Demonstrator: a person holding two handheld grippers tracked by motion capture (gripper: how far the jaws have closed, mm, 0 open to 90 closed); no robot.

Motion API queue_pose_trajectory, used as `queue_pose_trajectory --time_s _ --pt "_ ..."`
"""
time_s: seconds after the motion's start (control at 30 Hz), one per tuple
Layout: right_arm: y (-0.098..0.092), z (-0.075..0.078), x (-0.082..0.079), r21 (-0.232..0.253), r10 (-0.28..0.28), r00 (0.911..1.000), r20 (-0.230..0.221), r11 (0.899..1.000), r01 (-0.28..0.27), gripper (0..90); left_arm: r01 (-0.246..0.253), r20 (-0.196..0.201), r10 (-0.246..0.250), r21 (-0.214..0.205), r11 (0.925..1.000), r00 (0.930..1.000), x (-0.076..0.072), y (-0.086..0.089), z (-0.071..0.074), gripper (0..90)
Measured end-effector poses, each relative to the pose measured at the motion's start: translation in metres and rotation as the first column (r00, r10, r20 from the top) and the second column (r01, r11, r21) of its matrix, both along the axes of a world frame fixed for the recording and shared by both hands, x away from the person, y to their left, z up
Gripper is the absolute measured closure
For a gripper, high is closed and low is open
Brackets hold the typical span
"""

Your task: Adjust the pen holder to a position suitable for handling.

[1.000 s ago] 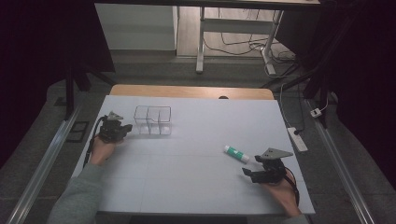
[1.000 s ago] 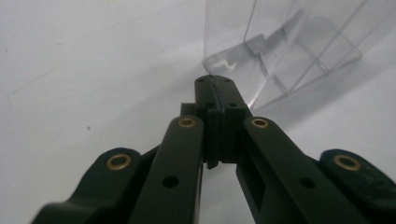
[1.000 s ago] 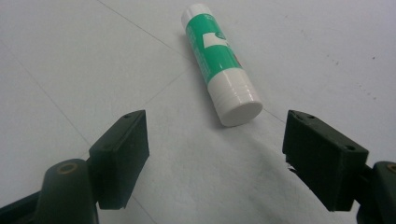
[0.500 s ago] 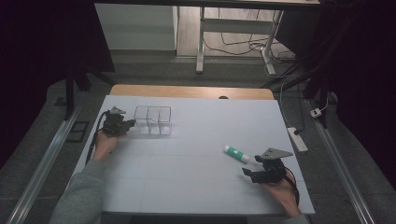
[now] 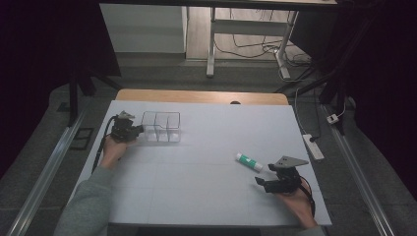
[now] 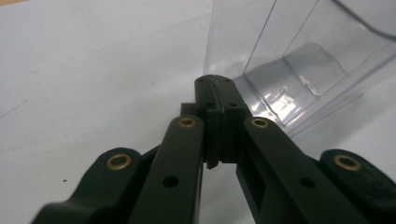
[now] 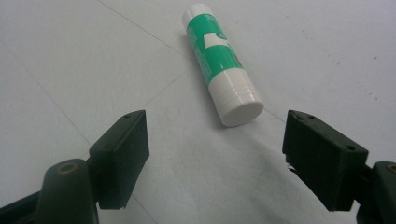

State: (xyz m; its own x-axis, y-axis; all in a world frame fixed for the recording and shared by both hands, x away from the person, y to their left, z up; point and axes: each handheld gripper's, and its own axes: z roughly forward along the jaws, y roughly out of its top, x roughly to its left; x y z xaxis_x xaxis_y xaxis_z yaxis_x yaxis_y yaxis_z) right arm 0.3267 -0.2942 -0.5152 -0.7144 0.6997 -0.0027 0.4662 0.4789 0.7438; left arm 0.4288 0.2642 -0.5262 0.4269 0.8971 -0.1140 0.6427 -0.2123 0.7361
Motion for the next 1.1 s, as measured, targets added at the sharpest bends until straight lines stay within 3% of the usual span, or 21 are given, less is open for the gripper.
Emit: queue_pose_trajectory --time_s 0.5,1.1 --pt "0.001 0.0 0.0 0.001 0.003 1.0 -0.004 1.0 -0.003 22.6 0.024 0.008 -0.024 0.01 0.9997 0.9997 0.001 -0.01 0.002 88.8" --pt "0.001 -0.002 0.001 -0.002 0.002 1.0 -0.007 1.0 -0.002 22.6 0.098 0.008 -0.098 0.022 0.9949 0.9951 0.008 -0.041 0.005 88.7"
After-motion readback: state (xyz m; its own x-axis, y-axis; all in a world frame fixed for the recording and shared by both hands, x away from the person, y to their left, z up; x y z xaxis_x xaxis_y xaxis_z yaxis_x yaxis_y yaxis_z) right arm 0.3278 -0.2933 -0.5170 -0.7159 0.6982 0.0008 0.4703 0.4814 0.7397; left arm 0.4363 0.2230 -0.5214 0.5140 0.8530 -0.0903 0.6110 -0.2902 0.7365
